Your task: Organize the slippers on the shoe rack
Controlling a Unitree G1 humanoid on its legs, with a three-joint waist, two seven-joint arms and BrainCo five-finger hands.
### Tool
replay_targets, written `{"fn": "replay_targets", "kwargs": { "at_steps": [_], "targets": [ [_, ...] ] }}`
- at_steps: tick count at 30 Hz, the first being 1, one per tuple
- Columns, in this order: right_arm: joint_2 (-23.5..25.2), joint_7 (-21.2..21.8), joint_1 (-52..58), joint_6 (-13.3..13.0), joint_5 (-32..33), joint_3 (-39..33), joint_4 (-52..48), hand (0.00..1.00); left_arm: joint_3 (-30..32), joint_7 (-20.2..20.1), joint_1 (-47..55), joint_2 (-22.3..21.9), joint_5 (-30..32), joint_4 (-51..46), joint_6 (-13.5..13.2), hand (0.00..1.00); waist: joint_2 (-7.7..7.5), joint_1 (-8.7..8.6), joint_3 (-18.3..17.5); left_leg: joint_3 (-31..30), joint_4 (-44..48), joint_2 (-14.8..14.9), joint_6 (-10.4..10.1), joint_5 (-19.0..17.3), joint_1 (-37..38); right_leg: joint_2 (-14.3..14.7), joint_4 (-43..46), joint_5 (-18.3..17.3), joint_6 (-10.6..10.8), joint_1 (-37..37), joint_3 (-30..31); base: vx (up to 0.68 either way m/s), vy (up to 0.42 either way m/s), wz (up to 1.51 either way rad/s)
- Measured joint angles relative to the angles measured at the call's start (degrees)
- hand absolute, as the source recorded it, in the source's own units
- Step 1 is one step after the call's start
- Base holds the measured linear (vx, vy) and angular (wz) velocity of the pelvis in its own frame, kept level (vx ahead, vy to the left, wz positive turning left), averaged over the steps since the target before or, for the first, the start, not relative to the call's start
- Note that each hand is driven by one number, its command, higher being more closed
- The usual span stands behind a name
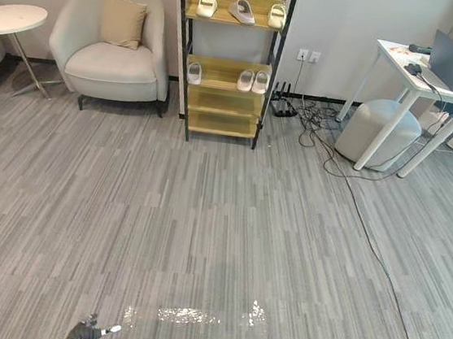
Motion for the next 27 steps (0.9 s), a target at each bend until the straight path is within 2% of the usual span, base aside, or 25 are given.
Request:
{"fn": "replay_targets", "kwargs": {
  "at_steps": [6,12,19,27],
  "targets": [
    [-0.09,0.0,0.32,0.04,0.02,0.05,0.4,0.0,0.22,-0.93,0.01,-0.58,1.18,0.15,0.0,0.0,0.1,0.02,0.02,-0.11,-1.7,-0.27,0.22,0.65,0.83,-0.07,-0.15,-0.01,0.02,0.09,-0.17,0.0,0.0,0.0],
    [-0.43,0.06,-0.04,0.03,0.05,0.51,1.55,0.0,-2.05,-0.96,-0.69,-0.9,2.17,0.25,-0.02,0.0,0.25,0.12,0.26,-0.06,-1.7,-0.45,0.04,0.48,1.69,-0.14,-0.9,0.0,0.05,1.03,-0.16,0.01,-0.003,0.0],
    [-1.17,0.23,-0.23,0.11,0.08,0.55,1.66,0.0,-4.22,-1.04,-1.82,-3.5,3.02,0.62,-0.03,0.0,1.45,0.16,1.26,0.57,-1.7,-0.22,-0.23,0.27,2.85,0.06,-0.91,0.0,0.04,1.76,0.39,-0.03,-0.035,-0.04],
    [-1.13,0.33,0.14,0.13,0.22,1.21,1.65,0.0,-4.75,-1.07,-1.95,-3.67,3.44,0.65,-0.02,0.0,1.4,0.33,1.28,1.44,-1.71,0.49,-0.5,0.1,2.81,0.85,-1.61,0.14,-0.23,1.68,1.14,-0.03,-0.05,-0.06]
  ]
}}
